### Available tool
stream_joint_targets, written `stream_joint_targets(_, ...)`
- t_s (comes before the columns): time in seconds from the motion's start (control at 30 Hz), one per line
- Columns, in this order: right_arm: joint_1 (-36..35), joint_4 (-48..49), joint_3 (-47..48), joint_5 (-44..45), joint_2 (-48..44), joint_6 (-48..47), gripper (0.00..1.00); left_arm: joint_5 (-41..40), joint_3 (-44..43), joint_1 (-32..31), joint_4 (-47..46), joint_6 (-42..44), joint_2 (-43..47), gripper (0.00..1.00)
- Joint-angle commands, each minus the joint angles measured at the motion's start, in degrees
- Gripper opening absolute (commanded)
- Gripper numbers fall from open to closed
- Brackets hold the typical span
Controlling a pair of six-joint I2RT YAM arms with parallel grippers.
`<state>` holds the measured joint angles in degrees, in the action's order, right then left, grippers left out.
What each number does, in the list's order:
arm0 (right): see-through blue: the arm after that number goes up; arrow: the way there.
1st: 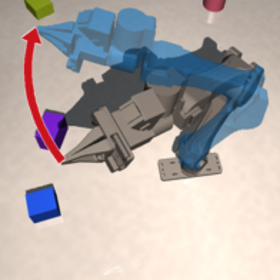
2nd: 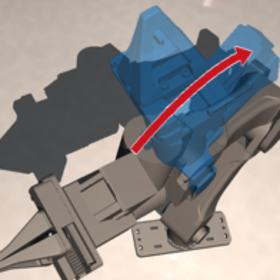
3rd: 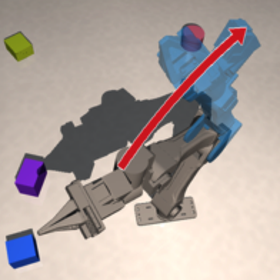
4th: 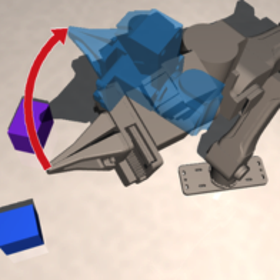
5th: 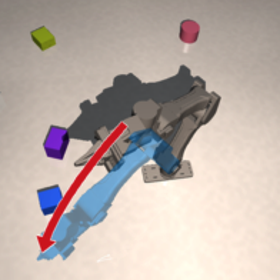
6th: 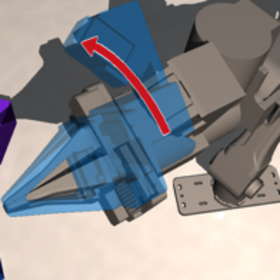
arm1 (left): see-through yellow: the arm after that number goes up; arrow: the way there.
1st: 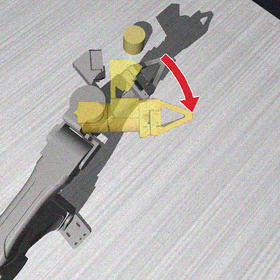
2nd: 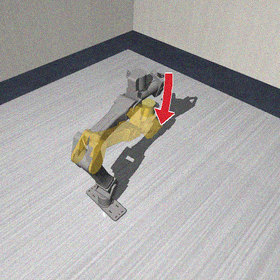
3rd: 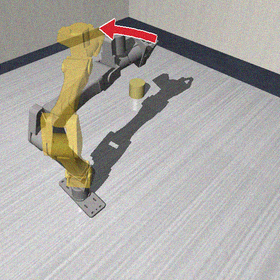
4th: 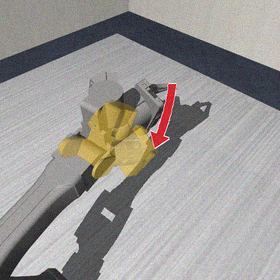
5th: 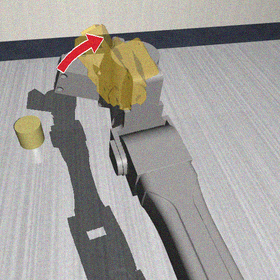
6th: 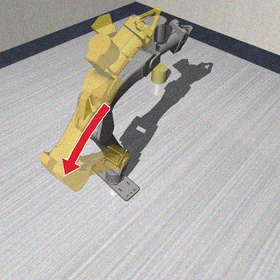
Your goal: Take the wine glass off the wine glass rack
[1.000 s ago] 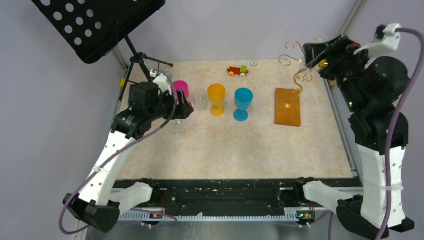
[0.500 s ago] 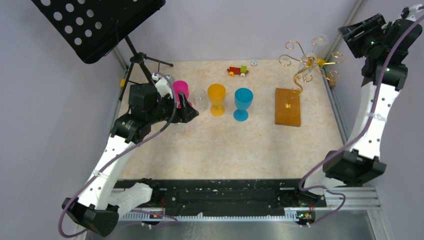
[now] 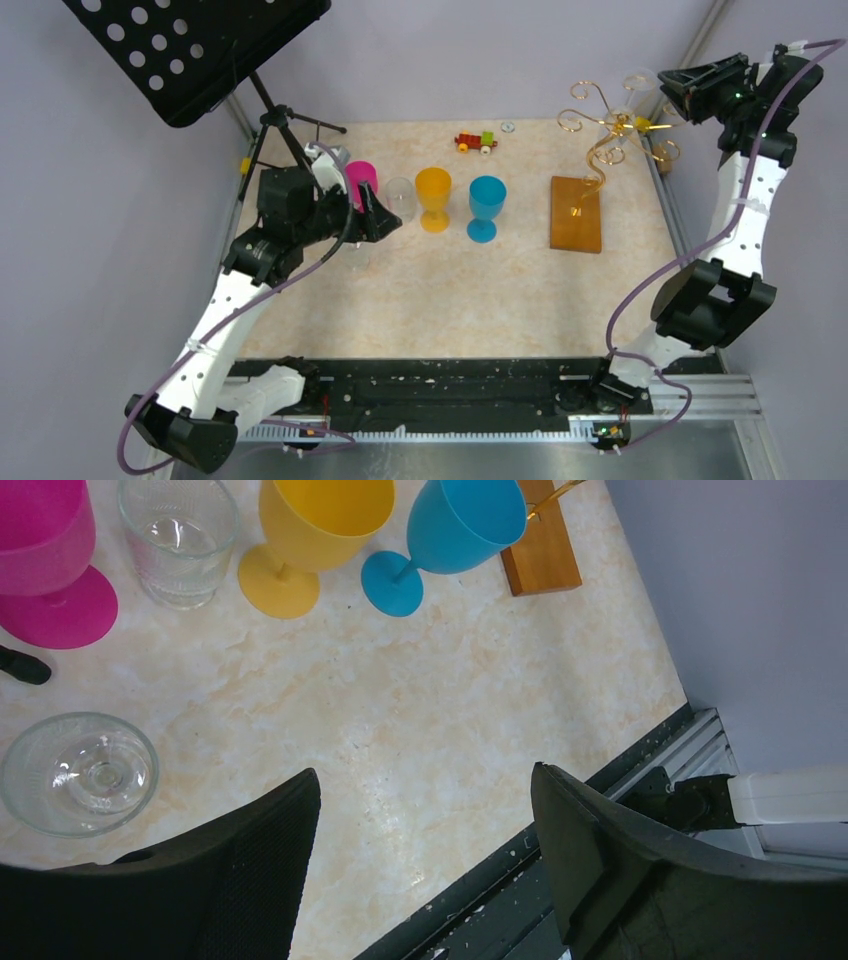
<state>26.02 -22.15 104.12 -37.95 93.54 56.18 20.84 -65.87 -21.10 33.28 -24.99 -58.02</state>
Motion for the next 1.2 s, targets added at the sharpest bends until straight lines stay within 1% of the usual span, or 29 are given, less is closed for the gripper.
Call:
stream_joint_targets(0.0,0.0,4.6,0.5,-0.8,1.3,3.1,0.33,1.0,0.5,0.0,-3.8,0.2,-0.5,0.81)
stream_joint_targets(0.03,0.0,4.3,0.3,-0.1,1.3,2.8,0.34,1.0,0.6,0.0,-3.8,0.3,-0.7,0.81)
stream_joint_targets(0.07,0.1,3.9,0.1,0.7,1.2,2.4,0.38,1.0,0.6,0.1,-3.8,0.3,-0.8,0.81)
stream_joint_targets(0.17,-0.3,2.3,0.3,2.6,1.3,0.8,0.43,1.1,0.8,0.0,-4.0,0.2,-1.0,0.81)
stream_joint_targets(0.23,-0.6,1.1,1.2,3.5,1.8,-0.3,0.45,1.4,1.0,0.1,-4.4,0.1,-1.0,0.81)
stream_joint_targets(0.37,-1.6,-2.9,4.9,5.9,4.2,-2.3,0.44,1.4,0.8,0.1,-4.8,0.1,-1.1,0.81)
stream_joint_targets(0.5,-3.1,-4.5,7.0,9.1,5.6,-2.7,0.42,0.9,1.1,0.0,-5.1,0.0,-1.0,0.81)
stream_joint_targets(0.63,-4.7,-4.2,7.7,11.6,6.2,-2.5,0.4,0.5,1.1,0.0,-5.4,-0.2,-1.1,0.81)
stream_joint_targets(0.77,-5.7,-3.7,8.1,13.2,6.5,-1.9,0.35,-0.2,1.3,0.0,-5.7,-0.6,-1.1,0.82)
stream_joint_targets(0.87,-6.3,-3.5,8.4,13.9,6.9,-1.5,0.35,-0.5,1.6,0.0,-6.0,-0.8,-1.2,0.82)
stream_joint_targets(0.97,-6.4,-3.0,8.3,13.0,7.4,0.0,0.35,-0.3,1.6,0.1,-6.1,-0.8,-1.4,0.82)
stream_joint_targets(1.07,-6.4,-2.4,7.5,13.0,7.1,1.6,0.39,-0.3,1.5,0.0,-6.1,-1.2,-1.0,0.82)
stream_joint_targets(1.17,-6.4,-2.2,6.6,13.2,6.7,2.7,0.41,-0.6,1.6,0.0,-6.1,-1.2,-0.3,0.82)
